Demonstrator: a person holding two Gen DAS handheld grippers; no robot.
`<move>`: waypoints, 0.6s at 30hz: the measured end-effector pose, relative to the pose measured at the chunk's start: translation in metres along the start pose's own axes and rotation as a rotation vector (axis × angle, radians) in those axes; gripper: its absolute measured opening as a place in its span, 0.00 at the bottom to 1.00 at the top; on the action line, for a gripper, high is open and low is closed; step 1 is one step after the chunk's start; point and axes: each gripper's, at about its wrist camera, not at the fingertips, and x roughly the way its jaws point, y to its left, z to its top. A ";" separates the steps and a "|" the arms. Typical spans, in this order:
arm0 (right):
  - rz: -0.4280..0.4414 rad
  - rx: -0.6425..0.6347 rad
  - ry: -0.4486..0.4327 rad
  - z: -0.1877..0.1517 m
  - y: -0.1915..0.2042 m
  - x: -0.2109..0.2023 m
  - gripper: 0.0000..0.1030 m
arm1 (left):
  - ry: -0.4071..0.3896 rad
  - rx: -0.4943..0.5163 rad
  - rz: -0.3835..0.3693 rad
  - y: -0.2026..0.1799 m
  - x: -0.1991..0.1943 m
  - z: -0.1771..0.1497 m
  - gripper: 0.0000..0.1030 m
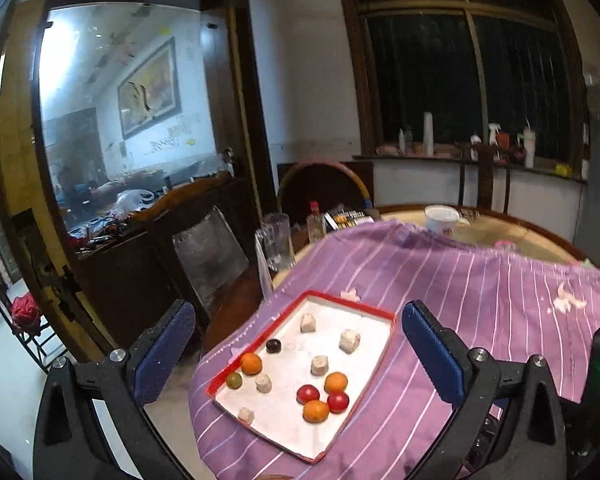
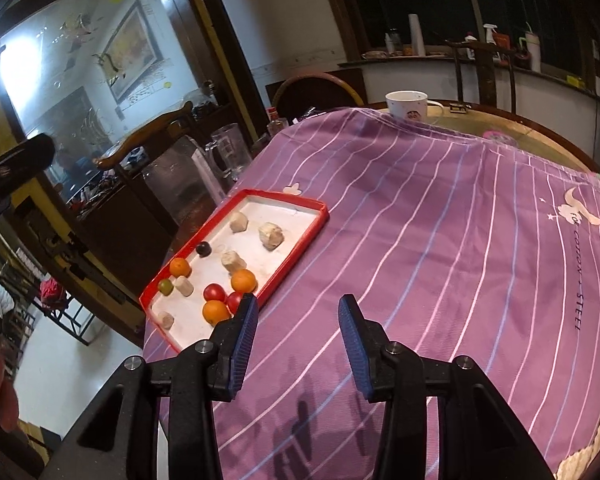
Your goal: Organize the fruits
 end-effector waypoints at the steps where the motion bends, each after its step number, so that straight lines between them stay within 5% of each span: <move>1: -0.001 -0.005 -0.001 0.000 0.001 0.000 0.45 | 0.024 0.010 -0.013 -0.002 0.005 -0.001 1.00; 12: -0.057 -0.061 0.068 -0.015 0.006 0.013 0.46 | 0.225 -0.008 -0.201 -0.013 0.040 -0.034 1.00; 18: -0.070 -0.094 0.099 -0.017 0.013 0.024 0.46 | 0.304 -0.022 -0.233 -0.012 0.060 -0.047 1.00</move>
